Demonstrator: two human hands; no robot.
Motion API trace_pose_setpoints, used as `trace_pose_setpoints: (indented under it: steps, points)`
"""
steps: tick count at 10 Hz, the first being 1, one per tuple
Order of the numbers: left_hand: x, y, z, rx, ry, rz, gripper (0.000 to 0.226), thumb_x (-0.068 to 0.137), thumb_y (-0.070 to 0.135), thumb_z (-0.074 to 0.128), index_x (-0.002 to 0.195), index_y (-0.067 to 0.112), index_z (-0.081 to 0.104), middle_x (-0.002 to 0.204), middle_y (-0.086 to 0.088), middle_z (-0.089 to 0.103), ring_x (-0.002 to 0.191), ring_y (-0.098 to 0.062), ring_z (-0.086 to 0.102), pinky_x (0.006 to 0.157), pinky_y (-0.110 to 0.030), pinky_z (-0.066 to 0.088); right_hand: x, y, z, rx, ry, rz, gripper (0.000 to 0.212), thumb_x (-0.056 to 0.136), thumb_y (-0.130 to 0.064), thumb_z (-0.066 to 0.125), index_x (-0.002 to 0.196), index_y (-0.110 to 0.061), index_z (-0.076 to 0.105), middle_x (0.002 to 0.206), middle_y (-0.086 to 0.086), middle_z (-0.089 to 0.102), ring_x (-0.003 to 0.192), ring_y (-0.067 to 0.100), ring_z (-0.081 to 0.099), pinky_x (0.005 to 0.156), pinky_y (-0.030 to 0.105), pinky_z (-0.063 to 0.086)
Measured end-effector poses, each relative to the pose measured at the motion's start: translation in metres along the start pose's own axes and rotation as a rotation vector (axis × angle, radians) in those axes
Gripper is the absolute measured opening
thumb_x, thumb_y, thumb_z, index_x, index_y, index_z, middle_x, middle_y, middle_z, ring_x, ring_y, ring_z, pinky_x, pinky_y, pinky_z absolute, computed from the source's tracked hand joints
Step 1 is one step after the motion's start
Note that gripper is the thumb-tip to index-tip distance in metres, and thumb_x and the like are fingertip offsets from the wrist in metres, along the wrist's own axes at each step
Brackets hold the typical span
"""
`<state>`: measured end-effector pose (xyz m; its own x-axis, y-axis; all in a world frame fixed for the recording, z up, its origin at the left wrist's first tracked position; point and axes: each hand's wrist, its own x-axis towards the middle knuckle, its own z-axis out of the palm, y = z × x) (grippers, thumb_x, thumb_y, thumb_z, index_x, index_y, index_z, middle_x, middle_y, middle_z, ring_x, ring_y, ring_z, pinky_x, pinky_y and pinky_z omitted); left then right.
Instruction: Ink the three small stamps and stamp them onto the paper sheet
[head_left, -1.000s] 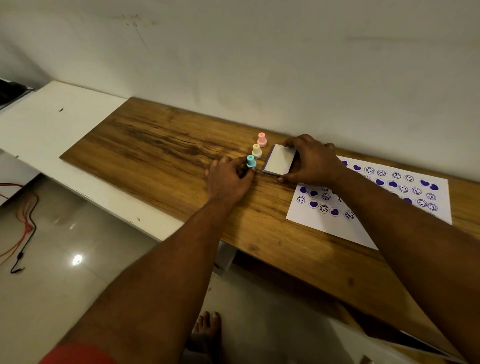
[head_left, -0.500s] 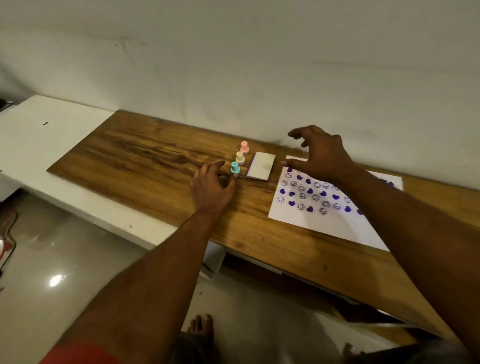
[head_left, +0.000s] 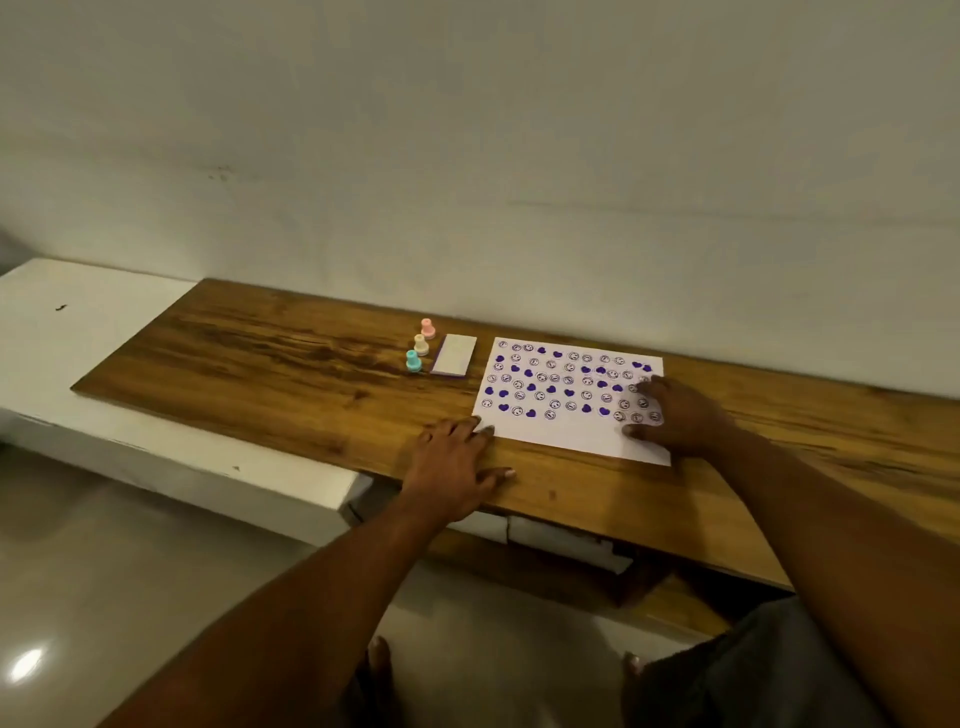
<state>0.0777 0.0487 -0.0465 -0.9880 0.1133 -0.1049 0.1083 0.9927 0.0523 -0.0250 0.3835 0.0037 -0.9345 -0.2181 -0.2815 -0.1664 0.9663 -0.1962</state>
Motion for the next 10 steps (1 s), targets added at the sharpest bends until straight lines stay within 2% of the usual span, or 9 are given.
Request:
trace_pose_setpoints:
  steps: [2,4,7,8,9,10]
  points:
    - [-0.008,0.011,-0.003,-0.016,-0.012,-0.07,0.086,0.092,0.086,0.026,0.161,0.034,0.03,0.169,0.004,0.029,0.153,-0.026,0.026,0.121,-0.054,0.027,-0.02,0.001,0.007,-0.041,-0.05,-0.038,0.091,0.085,-0.067,0.069,0.159,-0.027,0.036,0.167,0.009,0.031,0.15,0.029,0.035,0.12,0.038,0.033]
    - [-0.015,0.01,-0.005,-0.03,-0.009,-0.1,0.086,0.092,0.086,0.027,0.161,0.035,0.028,0.17,0.005,0.028,0.153,-0.026,0.026,0.12,-0.053,0.027,-0.028,-0.007,0.007,-0.065,-0.048,-0.02,0.089,0.087,-0.066,0.067,0.16,-0.028,0.034,0.167,0.009,0.03,0.151,0.03,0.034,0.12,0.038,0.031]
    - [-0.017,0.013,-0.008,-0.069,0.004,-0.115,0.086,0.091,0.087,0.026,0.157,0.034,0.037,0.166,0.004,0.036,0.149,-0.027,0.033,0.118,-0.052,0.032,-0.028,-0.01,0.006,0.019,-0.048,0.006,0.091,0.082,-0.062,0.076,0.157,-0.025,0.04,0.164,0.006,0.037,0.149,0.028,0.036,0.121,0.038,0.032]
    - [-0.012,0.015,-0.008,-0.084,0.002,-0.127,0.085,0.091,0.086,0.028,0.155,0.033,0.042,0.164,0.004,0.04,0.147,-0.027,0.037,0.115,-0.05,0.037,-0.024,-0.008,0.008,0.141,-0.023,0.049,0.095,0.077,-0.061,0.081,0.155,-0.023,0.044,0.162,0.006,0.04,0.147,0.029,0.04,0.117,0.039,0.035]
    - [-0.011,0.015,-0.01,-0.105,0.014,-0.128,0.082,0.092,0.086,0.031,0.153,0.033,0.046,0.162,0.003,0.043,0.147,-0.027,0.038,0.114,-0.048,0.039,-0.02,-0.005,0.01,0.254,0.117,0.086,0.087,0.078,-0.061,0.08,0.15,-0.022,0.052,0.156,0.009,0.048,0.14,0.031,0.047,0.109,0.041,0.042]
    - [-0.004,0.015,-0.014,-0.129,0.045,-0.128,0.079,0.093,0.084,0.032,0.15,0.033,0.049,0.16,0.002,0.045,0.146,-0.025,0.039,0.116,-0.049,0.038,-0.012,-0.007,0.02,0.339,0.345,0.085,0.075,0.08,-0.055,0.081,0.143,-0.02,0.06,0.145,0.009,0.058,0.13,0.031,0.055,0.102,0.041,0.046]
